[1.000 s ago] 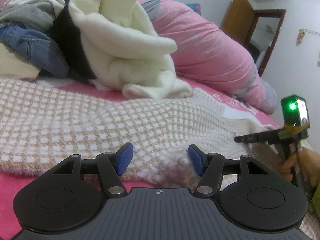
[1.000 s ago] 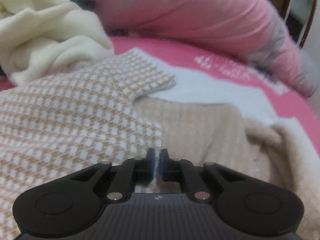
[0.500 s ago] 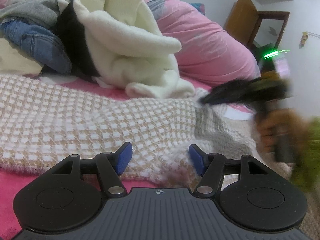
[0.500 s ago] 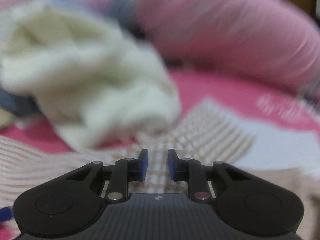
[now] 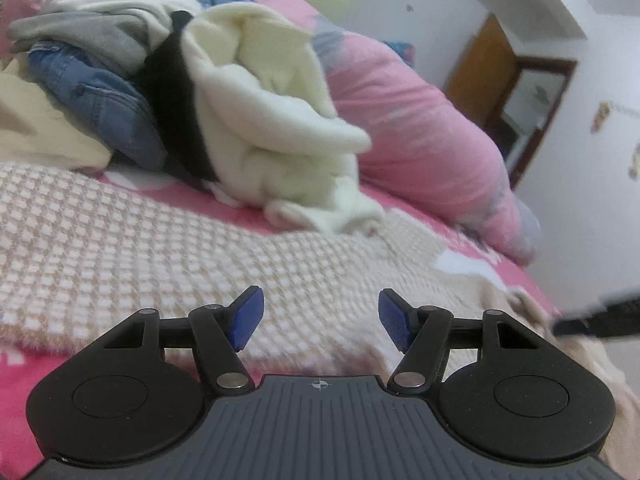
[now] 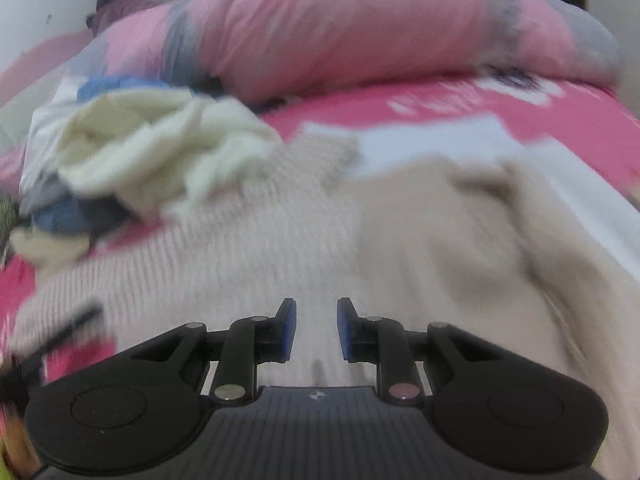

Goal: Fold clothes

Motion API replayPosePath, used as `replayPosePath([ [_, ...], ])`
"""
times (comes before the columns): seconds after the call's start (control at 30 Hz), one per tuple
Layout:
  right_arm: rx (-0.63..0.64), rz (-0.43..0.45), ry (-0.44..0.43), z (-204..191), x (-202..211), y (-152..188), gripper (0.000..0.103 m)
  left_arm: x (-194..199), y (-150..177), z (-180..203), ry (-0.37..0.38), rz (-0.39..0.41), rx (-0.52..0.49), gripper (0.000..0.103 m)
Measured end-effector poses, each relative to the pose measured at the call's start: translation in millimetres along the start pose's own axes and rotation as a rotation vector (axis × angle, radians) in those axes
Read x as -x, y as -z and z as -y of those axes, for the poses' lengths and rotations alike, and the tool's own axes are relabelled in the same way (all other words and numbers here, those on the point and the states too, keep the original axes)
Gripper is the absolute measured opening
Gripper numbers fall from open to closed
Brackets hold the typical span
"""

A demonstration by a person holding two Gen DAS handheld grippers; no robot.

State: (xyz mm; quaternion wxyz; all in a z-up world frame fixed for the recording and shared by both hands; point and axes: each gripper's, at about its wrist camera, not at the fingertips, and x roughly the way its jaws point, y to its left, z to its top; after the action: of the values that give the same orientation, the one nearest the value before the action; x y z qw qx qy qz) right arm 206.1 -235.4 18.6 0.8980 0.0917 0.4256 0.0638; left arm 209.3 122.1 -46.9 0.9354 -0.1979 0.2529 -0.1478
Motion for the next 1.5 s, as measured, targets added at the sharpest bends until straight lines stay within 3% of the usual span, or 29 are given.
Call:
replayPosePath([
  [0.1, -0.060, -0.052, 0.013, 31, 29, 46, 0.026, 28, 25, 13, 0.057, -0.089, -0.002, 0.064],
  [0.23, -0.176, -0.043, -0.052, 54, 55, 103, 0.046, 64, 58, 30, 0.134, -0.207, -0.005, 0.064],
  [0.4, -0.305, 0.038, -0.140, 77, 93, 169, 0.046, 108, 100, 48, 0.233, -0.354, -0.013, 0.064],
  [0.47, -0.305, 0.062, -0.130, 84, 104, 188, 0.047, 118, 117, 54, 0.242, -0.381, -0.055, 0.064],
  [0.53, -0.305, 0.078, -0.117, 90, 109, 205, 0.047, 127, 126, 59, 0.227, -0.360, -0.091, 0.063],
  [0.7, -0.367, 0.117, -0.177, 106, 107, 220, 0.047, 134, 135, 62, 0.204, -0.379, 0.026, 0.060],
  [0.83, -0.531, 0.174, -0.214, 135, 124, 235, 0.047, 144, 144, 65, 0.171, -0.388, 0.060, 0.057],
  [0.9, -0.611, 0.190, -0.224, 151, 132, 245, 0.047, 149, 149, 64, 0.155, -0.390, 0.078, 0.050],
  [0.97, -0.633, 0.189, -0.183, 160, 132, 253, 0.045, 149, 153, 63, 0.123, -0.377, 0.093, 0.045],
  [1.03, -0.663, 0.201, -0.215, 165, 131, 258, 0.045, 147, 155, 63, 0.101, -0.372, 0.096, 0.043],
  [1.2, -0.641, 0.254, -0.195, 166, 118, 247, 0.044, 148, 157, 69, 0.068, -0.352, 0.090, 0.040],
  [1.23, -0.649, 0.263, -0.199, 167, 112, 245, 0.040, 148, 158, 72, 0.058, -0.345, 0.088, 0.037],
  [1.27, -0.656, 0.271, -0.201, 169, 106, 243, 0.037, 149, 160, 74, 0.046, -0.334, 0.090, 0.025],
  [1.3, -0.655, 0.274, -0.190, 168, 102, 242, 0.013, 151, 161, 76, 0.020, -0.311, 0.099, 0.017],
  [1.33, -0.652, 0.274, -0.190, 167, 102, 241, 0.006, 154, 160, 78, 0.008, -0.293, 0.109, 0.009],
  [1.5, -0.614, 0.293, -0.121, 162, 139, 256, 0.004, 182, 143, 88, 0.013, -0.220, 0.137, 0.005],
])
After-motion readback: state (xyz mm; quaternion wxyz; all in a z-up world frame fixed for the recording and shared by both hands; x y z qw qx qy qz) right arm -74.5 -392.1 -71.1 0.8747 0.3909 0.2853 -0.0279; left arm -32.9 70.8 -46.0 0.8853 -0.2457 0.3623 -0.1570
